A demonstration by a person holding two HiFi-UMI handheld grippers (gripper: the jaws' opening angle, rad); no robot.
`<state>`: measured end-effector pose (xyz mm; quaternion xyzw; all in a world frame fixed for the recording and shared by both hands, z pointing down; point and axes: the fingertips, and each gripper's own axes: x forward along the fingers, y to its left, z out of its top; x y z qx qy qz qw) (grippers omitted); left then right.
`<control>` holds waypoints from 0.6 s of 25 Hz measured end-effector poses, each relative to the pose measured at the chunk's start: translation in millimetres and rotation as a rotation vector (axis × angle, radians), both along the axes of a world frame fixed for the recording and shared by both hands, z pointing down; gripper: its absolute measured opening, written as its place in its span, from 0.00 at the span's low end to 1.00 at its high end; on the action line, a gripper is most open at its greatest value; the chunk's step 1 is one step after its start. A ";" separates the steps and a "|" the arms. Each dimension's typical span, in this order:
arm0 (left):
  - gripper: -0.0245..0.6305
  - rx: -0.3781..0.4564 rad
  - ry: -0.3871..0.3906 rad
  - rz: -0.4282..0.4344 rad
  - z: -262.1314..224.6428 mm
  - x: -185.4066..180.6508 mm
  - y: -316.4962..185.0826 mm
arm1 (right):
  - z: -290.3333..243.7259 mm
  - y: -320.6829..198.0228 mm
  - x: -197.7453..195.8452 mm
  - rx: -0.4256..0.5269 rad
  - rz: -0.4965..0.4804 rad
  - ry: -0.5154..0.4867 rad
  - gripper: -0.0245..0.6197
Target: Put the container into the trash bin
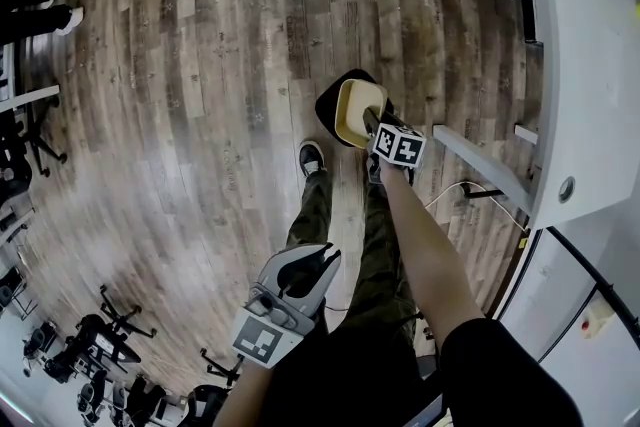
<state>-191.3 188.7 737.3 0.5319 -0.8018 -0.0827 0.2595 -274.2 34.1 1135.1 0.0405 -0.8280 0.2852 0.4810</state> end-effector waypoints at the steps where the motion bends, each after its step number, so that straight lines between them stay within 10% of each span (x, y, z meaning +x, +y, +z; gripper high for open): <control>1: 0.10 -0.001 0.002 -0.003 0.6 -0.8 0.6 | 1.5 0.1 0.2 0.002 -0.002 0.004 0.30; 15: 0.10 -0.005 0.022 0.016 8.8 4.1 -0.8 | 7.2 4.3 2.7 -0.001 -0.040 0.015 0.45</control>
